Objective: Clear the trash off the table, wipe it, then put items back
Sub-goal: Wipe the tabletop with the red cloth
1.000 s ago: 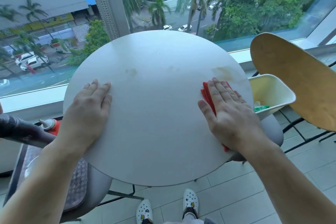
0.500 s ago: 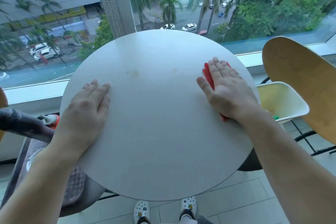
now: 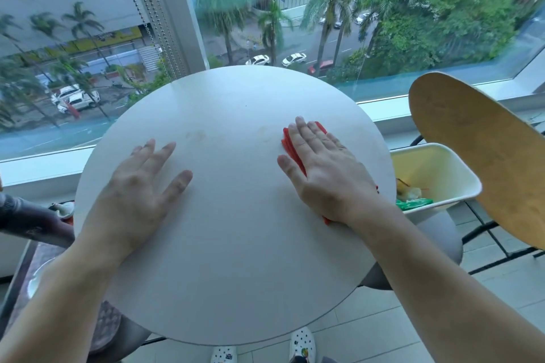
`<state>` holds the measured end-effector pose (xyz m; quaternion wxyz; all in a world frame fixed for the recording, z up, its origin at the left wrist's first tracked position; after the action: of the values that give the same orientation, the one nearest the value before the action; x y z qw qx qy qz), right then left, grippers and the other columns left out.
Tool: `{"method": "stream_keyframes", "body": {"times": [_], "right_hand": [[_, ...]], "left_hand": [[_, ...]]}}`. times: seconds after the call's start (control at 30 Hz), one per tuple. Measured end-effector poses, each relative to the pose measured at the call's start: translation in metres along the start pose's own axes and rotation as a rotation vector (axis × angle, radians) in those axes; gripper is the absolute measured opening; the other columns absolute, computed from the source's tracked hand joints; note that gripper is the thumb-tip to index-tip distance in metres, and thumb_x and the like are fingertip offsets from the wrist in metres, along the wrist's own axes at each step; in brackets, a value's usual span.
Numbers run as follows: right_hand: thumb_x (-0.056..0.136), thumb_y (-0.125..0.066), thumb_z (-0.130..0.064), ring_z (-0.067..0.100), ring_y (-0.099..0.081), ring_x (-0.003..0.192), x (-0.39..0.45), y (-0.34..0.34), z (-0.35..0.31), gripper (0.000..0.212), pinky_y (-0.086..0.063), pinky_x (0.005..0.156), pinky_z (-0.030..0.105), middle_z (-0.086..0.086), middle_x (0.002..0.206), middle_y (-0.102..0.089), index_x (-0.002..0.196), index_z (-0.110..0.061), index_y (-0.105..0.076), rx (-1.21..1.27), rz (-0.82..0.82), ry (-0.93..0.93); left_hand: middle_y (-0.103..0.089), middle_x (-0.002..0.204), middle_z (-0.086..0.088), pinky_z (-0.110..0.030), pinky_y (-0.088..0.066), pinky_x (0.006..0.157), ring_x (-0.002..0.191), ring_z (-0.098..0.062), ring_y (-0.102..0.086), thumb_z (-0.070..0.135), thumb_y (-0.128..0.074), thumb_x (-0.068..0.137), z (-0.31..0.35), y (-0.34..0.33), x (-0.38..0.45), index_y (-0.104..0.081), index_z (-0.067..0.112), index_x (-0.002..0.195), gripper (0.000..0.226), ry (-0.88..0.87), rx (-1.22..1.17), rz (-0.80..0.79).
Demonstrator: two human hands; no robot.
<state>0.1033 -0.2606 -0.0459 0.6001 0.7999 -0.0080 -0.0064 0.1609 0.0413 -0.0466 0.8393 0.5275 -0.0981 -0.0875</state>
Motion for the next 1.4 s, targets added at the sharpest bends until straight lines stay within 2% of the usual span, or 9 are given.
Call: {"method": "stream_keyframes", "body": {"times": [0.1, 0.2, 0.53, 0.87, 1.13, 1.4], "right_hand": [[0.100, -0.008, -0.063, -0.003, 0.018, 0.149, -0.018, 0.003, 0.002, 0.069, 0.006, 0.124, 0.027, -0.016, 0.166, 0.015, 0.160, -0.032, 0.005, 0.011, -0.008, 0.021], [0.099, -0.005, -0.064, -0.007, 0.021, 0.147, -0.035, 0.005, 0.011, 0.068, 0.006, 0.125, 0.028, -0.020, 0.164, 0.019, 0.159, -0.035, 0.009, 0.002, -0.011, -0.012], [0.097, -0.007, -0.067, -0.006, 0.015, 0.149, -0.025, 0.014, 0.046, 0.070, 0.005, 0.124, 0.027, -0.022, 0.165, 0.013, 0.160, -0.036, 0.003, -0.032, 0.000, -0.107], [0.098, -0.012, -0.068, 0.000, 0.007, 0.152, 0.032, 0.022, 0.086, 0.075, 0.002, 0.125, 0.030, -0.015, 0.168, 0.003, 0.161, -0.028, -0.006, -0.026, 0.001, -0.136], [0.101, -0.011, -0.062, 0.006, 0.004, 0.154, 0.082, 0.013, 0.057, 0.073, 0.003, 0.125, 0.032, -0.006, 0.169, 0.002, 0.162, -0.020, -0.006, -0.067, -0.008, -0.071], [0.102, -0.012, -0.059, 0.007, 0.007, 0.154, 0.077, 0.002, 0.017, 0.070, 0.003, 0.125, 0.032, -0.008, 0.169, 0.004, 0.162, -0.023, -0.005, -0.035, -0.032, 0.018]], "left_hand": [[-0.021, 0.168, -0.003, -0.035, -0.010, 0.125, 0.156, -0.016, -0.012, 0.086, -0.034, 0.080, -0.002, -0.005, 0.006, -0.033, 0.037, 0.156, 0.090, -0.002, 0.024, -0.058], [-0.019, 0.168, -0.003, -0.035, -0.009, 0.125, 0.156, -0.018, -0.012, 0.087, -0.029, 0.074, -0.002, -0.007, 0.009, -0.034, 0.036, 0.156, 0.097, 0.011, 0.032, -0.061], [-0.014, 0.169, 0.001, -0.033, -0.005, 0.126, 0.156, -0.013, -0.008, 0.088, -0.026, 0.077, -0.007, -0.010, 0.009, -0.030, 0.038, 0.157, 0.094, -0.003, 0.056, -0.058], [-0.015, 0.169, 0.000, -0.035, -0.006, 0.126, 0.156, -0.015, -0.008, 0.085, -0.025, 0.079, -0.006, -0.011, 0.009, -0.029, 0.038, 0.157, 0.092, 0.000, 0.068, -0.054], [-0.014, 0.169, 0.000, -0.039, -0.008, 0.127, 0.156, -0.015, -0.007, 0.087, -0.022, 0.079, -0.007, -0.012, 0.010, -0.027, 0.038, 0.158, 0.092, 0.009, 0.081, -0.062], [-0.017, 0.169, -0.004, -0.040, -0.010, 0.127, 0.156, -0.018, -0.010, 0.083, -0.025, 0.080, -0.004, -0.011, 0.009, -0.031, 0.035, 0.157, 0.091, -0.007, 0.075, -0.044]]}}
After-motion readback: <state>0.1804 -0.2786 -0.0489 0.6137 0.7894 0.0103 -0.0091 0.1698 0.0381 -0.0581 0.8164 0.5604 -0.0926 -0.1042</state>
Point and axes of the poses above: each hand's wrist, its own x-axis towards the middle knuckle, its own y-axis out of the back of the hand, z = x × y, the point moved 1 cm from there along x, towards the middle knuckle
